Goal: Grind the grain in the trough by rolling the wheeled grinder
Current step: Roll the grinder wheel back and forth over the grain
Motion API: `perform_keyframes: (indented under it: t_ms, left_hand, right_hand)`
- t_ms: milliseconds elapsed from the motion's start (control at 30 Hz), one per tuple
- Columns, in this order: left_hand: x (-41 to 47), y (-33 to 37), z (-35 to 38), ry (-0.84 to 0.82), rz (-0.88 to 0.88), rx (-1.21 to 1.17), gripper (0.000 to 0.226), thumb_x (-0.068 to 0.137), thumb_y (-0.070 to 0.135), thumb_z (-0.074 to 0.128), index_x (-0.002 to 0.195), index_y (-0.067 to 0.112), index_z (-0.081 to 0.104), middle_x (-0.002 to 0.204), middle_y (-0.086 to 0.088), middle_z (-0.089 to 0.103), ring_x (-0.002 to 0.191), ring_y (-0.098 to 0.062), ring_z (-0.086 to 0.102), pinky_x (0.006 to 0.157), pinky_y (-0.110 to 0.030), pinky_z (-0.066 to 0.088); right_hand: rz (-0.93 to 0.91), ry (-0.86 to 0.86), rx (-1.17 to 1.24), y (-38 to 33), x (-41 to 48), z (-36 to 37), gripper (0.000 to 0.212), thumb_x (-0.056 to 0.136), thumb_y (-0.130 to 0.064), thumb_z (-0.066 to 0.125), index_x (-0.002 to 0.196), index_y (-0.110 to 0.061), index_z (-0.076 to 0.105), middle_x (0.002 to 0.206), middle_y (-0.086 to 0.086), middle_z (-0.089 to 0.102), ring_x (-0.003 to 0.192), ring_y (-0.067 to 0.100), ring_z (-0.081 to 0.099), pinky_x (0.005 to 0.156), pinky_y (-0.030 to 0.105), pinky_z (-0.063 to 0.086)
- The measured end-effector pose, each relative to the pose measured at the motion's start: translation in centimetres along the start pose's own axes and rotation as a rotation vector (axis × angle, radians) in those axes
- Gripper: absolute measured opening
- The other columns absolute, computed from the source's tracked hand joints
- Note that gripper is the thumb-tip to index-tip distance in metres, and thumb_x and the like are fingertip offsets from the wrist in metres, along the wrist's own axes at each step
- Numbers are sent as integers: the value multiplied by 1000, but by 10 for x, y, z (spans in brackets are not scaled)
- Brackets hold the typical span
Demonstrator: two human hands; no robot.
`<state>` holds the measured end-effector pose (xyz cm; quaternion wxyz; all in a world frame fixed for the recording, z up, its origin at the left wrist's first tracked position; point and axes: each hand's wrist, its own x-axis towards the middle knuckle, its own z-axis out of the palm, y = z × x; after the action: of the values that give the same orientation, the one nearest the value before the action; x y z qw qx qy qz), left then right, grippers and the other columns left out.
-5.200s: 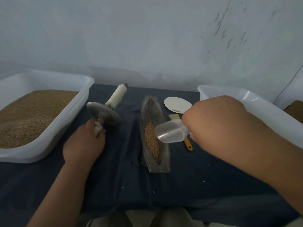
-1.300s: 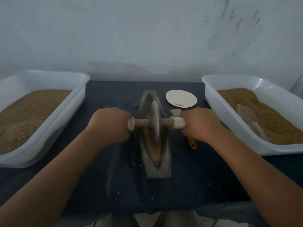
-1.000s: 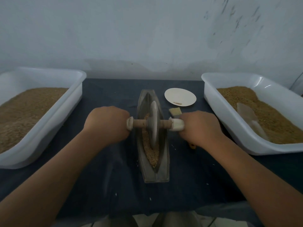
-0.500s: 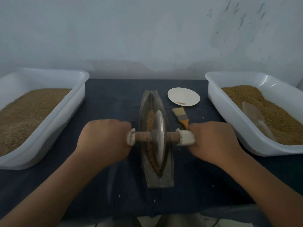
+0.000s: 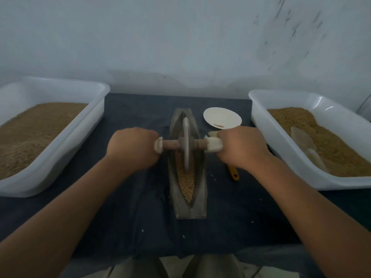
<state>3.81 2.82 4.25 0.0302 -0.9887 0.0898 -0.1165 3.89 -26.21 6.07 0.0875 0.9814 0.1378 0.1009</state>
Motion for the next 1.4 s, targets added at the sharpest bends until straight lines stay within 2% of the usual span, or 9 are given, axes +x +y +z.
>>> perform_keyframes:
  t_ms: [133, 233, 433, 633, 800, 1000, 1100, 1267, 1400]
  left_hand:
    - [-52, -3, -5, 198, 108, 63, 34, 89, 56, 44, 65, 32, 39, 53, 11, 42, 44, -6, 37, 45, -24, 22]
    - [-50, -3, 1, 202, 83, 47, 38, 91, 55, 45, 63, 31, 38, 52, 11, 42, 42, -7, 37, 45, -23, 20]
    - [18, -5, 21, 75, -94, -56, 25, 86, 43, 54, 68, 25, 53, 66, 8, 54, 56, -14, 49, 52, -27, 33]
    - [6, -1, 1, 42, 11, 10, 29, 89, 42, 52, 65, 27, 56, 61, 9, 56, 53, -13, 53, 49, -26, 35]
    - [-46, -5, -4, 248, 146, 63, 41, 93, 56, 38, 60, 31, 35, 50, 12, 38, 41, -4, 32, 46, -22, 15]
    - [13, -8, 10, 71, -24, -37, 27, 89, 44, 51, 69, 28, 53, 66, 9, 54, 56, -14, 51, 51, -27, 30]
    - [43, -7, 11, 83, -27, -47, 28, 90, 45, 48, 69, 27, 54, 69, 9, 55, 59, -16, 52, 54, -28, 32]
    - [10, -8, 1, 17, 55, 10, 23, 85, 44, 52, 69, 29, 56, 65, 10, 56, 56, -13, 52, 50, -26, 31]
    - [-42, -10, -4, 136, 100, 71, 36, 93, 56, 43, 67, 31, 45, 57, 11, 47, 48, -7, 41, 47, -25, 20]
  right_hand:
    - [-115, -81, 40, 7, -40, -12, 23, 80, -62, 50, 87, -41, 57, 66, -11, 55, 62, 8, 56, 55, 33, 51]
    - [-85, -49, -1, 2, -31, -10, 21, 82, -62, 57, 86, -41, 57, 67, -10, 57, 64, 10, 58, 59, 34, 53]
    - [49, 112, -82, -7, 28, 4, 22, 80, -43, 70, 71, -28, 57, 59, -6, 48, 55, 16, 45, 50, 26, 26]
    - [29, -59, 43, -1, 1, -2, 18, 88, -54, 54, 87, -38, 62, 75, -10, 63, 70, 13, 60, 63, 34, 53]
    - [-13, -230, 149, 4, -36, -14, 15, 78, -57, 54, 81, -44, 60, 70, -12, 62, 68, 4, 59, 66, 33, 55]
    - [89, 70, -7, -6, 11, 9, 20, 85, -55, 64, 84, -35, 62, 68, -9, 55, 67, 15, 58, 60, 32, 50]
    - [157, 70, -2, -7, 34, 14, 22, 86, -47, 65, 77, -28, 59, 68, -6, 55, 68, 21, 57, 62, 32, 47]
    - [46, -89, 84, 2, 4, 3, 25, 86, -56, 50, 74, -35, 56, 68, -10, 59, 63, 9, 56, 57, 32, 48]
    - [-25, -114, 151, 9, -41, -6, 28, 68, -69, 37, 76, -47, 53, 64, -15, 57, 62, 3, 56, 58, 31, 51]
